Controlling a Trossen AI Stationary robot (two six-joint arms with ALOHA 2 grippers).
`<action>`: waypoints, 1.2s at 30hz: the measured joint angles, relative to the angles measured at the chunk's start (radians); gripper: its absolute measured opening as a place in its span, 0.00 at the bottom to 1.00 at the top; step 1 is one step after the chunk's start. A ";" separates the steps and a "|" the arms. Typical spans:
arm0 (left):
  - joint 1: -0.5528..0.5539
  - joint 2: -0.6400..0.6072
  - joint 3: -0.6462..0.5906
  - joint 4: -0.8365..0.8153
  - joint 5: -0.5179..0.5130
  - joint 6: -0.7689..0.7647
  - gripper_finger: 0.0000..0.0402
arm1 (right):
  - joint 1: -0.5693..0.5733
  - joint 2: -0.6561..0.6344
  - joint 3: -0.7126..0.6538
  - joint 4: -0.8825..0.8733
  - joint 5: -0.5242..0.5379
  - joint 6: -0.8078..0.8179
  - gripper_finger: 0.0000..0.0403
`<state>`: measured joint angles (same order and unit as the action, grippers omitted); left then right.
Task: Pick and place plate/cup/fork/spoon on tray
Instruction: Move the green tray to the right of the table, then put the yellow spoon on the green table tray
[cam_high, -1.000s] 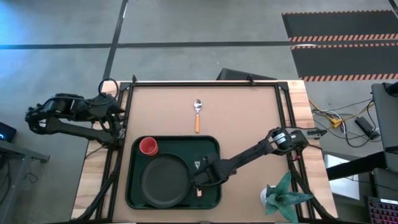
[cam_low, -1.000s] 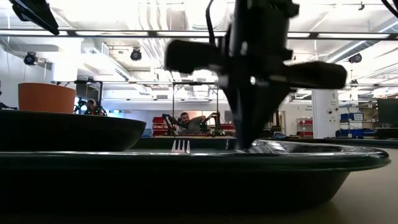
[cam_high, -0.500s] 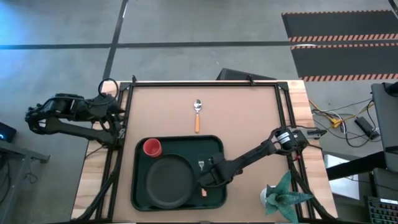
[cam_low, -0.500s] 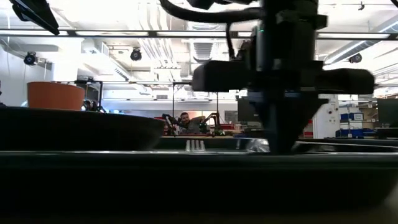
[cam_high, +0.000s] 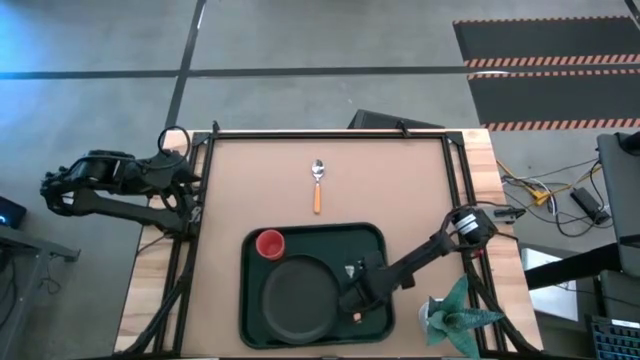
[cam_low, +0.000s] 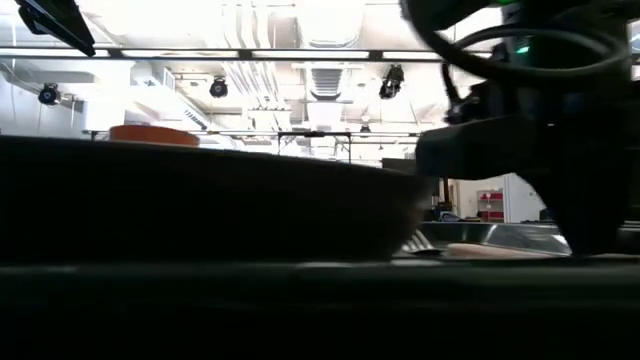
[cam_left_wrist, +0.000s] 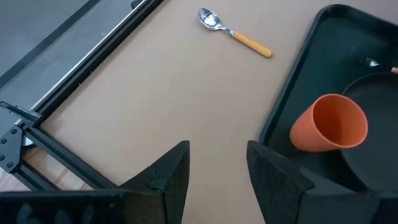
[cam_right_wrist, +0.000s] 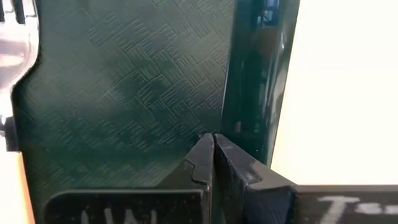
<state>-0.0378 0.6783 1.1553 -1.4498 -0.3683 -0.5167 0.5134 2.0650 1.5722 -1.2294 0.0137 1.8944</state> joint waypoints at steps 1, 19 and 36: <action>0.000 0.000 0.000 0.000 0.000 0.000 0.35 | 0.008 -0.004 -0.006 0.002 0.001 0.018 0.02; 0.000 0.001 0.000 0.001 0.000 -0.002 0.35 | 0.019 -0.249 -0.032 0.017 0.523 0.034 0.02; 0.000 0.000 0.000 0.001 -0.001 0.000 0.35 | -0.520 -0.425 -0.035 0.460 0.284 -0.944 0.25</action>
<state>-0.0378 0.6781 1.1553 -1.4493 -0.3689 -0.5171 -0.0070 1.6397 1.5372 -0.7689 0.2978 0.9501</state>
